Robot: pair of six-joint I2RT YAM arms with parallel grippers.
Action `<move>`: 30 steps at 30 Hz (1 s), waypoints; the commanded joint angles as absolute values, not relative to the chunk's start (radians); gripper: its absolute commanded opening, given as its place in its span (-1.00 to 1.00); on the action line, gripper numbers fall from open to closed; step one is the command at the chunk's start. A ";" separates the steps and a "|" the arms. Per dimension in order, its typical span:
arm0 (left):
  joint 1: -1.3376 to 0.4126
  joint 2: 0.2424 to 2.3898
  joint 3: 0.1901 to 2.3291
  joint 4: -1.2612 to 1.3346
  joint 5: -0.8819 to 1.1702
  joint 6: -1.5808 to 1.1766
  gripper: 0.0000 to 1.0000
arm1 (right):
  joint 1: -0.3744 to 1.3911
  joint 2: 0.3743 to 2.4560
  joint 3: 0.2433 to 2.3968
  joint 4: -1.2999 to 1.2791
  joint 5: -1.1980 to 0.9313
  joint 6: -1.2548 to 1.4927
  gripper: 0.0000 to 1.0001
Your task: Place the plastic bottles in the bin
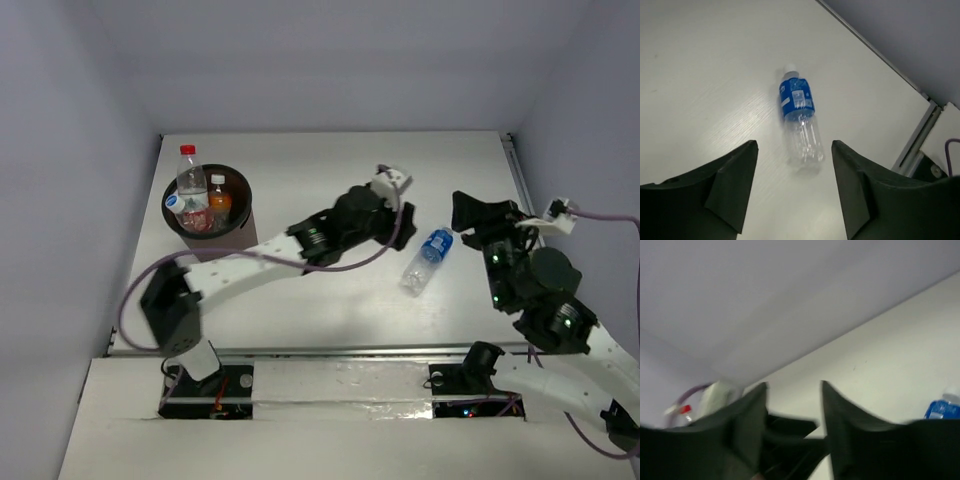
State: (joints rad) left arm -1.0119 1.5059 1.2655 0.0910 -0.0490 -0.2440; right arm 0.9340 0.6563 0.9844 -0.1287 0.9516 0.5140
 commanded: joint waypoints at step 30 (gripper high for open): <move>-1.066 2.452 2.211 -0.207 -0.109 -0.061 -0.52 | 0.930 0.393 0.905 -0.296 0.887 0.468 0.87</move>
